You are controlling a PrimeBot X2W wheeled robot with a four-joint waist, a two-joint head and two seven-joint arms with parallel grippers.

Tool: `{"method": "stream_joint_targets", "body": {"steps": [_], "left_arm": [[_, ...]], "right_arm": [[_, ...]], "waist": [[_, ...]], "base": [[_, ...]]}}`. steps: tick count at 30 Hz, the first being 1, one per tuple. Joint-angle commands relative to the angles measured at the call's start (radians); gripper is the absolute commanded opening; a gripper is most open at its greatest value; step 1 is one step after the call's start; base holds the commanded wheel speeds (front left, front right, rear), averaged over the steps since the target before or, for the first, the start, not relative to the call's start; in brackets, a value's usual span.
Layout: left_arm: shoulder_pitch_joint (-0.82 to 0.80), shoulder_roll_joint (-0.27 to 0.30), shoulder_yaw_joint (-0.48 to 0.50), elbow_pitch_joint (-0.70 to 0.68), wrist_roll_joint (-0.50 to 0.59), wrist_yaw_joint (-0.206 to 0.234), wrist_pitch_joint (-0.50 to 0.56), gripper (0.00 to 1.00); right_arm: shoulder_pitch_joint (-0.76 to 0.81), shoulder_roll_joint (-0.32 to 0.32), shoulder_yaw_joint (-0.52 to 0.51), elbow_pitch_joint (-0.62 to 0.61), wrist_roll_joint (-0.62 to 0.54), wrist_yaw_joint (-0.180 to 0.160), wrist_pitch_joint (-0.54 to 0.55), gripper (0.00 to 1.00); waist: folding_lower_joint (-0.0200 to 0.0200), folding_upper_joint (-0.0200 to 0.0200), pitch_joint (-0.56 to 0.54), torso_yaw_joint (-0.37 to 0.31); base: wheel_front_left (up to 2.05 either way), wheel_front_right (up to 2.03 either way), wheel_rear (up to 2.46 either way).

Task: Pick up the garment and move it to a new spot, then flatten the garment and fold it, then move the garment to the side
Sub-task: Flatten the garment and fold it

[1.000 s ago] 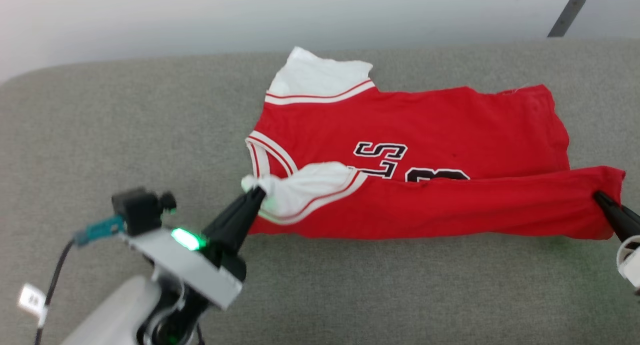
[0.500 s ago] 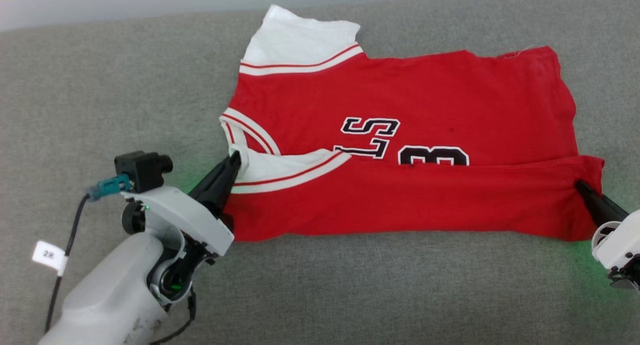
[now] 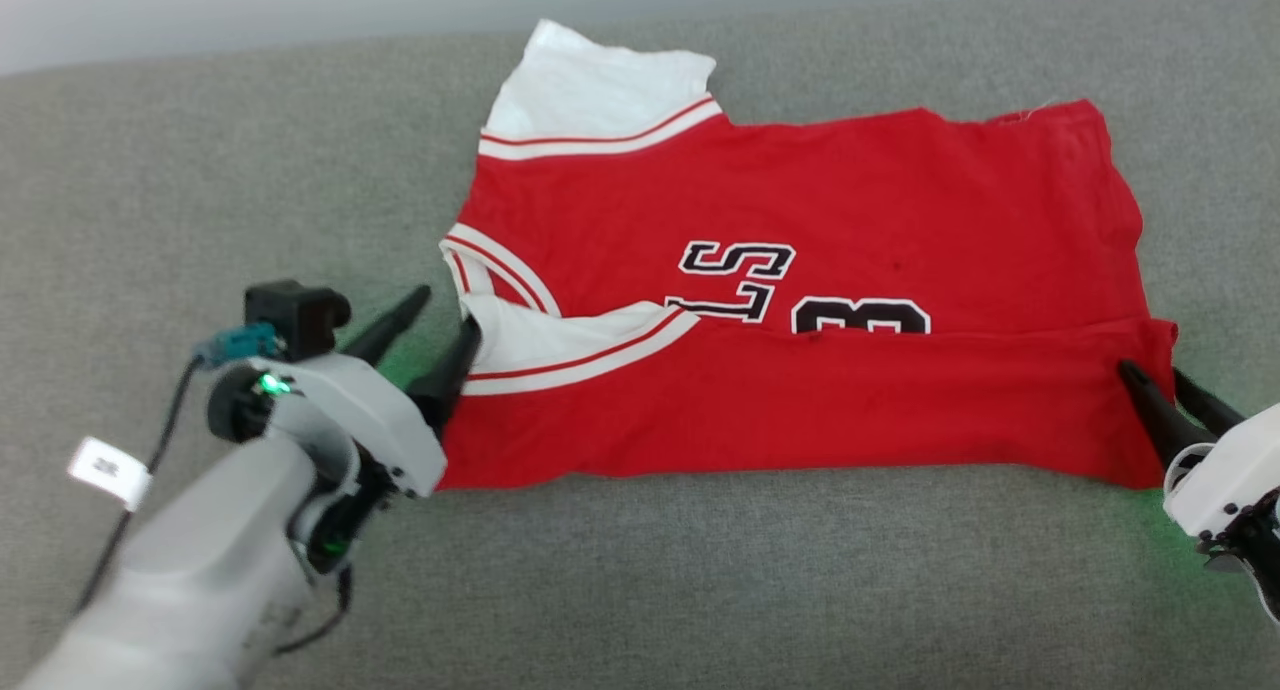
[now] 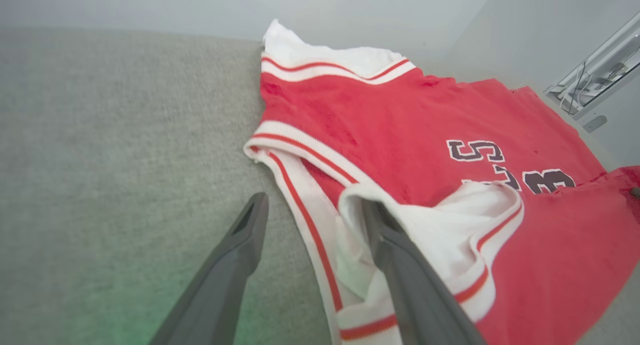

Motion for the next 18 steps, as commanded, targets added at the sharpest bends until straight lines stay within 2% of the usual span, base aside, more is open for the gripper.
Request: {"method": "stream_joint_targets", "body": {"steps": [1, 5, 8, 11, 15, 18], "left_arm": [[-0.02, 0.019, -0.009, 0.001, 0.014, -0.002, 0.0, 1.0], [-0.065, 0.077, -0.052, -0.02, 0.043, -0.002, 0.047, 1.0], [-0.089, 0.125, -0.074, -0.05, 0.053, 0.005, 0.131, 1.0], [-0.107, 0.156, -0.099, -0.108, 0.023, 0.027, 0.291, 1.0], [-0.092, 0.191, -0.147, -0.224, -0.059, 0.083, 0.58, 1.0], [-0.076, 0.221, -0.165, -0.307, -0.114, 0.127, 0.718, 1.0]], "right_arm": [[-0.003, -0.008, 0.0, -0.001, 0.011, -0.001, -0.01, 1.0], [0.03, -0.026, -0.021, -0.01, 0.032, -0.001, -0.038, 1.0], [0.05, -0.035, -0.038, -0.025, 0.042, -0.001, -0.048, 1.0], [0.067, -0.036, -0.043, -0.038, 0.05, -0.001, -0.045, 1.0], [0.082, -0.028, -0.036, -0.054, 0.05, -0.001, -0.039, 1.0], [0.083, -0.022, -0.026, -0.067, 0.051, -0.001, -0.035, 1.0]], "waist": [[0.0, 0.0, -0.029, 0.009], [0.0, 0.0, -0.08, 0.021], [0.0, 0.0, -0.103, 0.02], [0.0, 0.0, -0.116, 0.016], [0.0, 0.0, -0.119, 0.006], [0.0, 0.0, -0.111, -0.009]], "base": [[0.0, 0.0, 0.0], [0.0, 0.0, 0.0], [0.0, 0.0, 0.0], [0.0, 0.0, 0.0], [0.0, 0.0, 0.0], [0.0, 0.0, 0.0]]}}
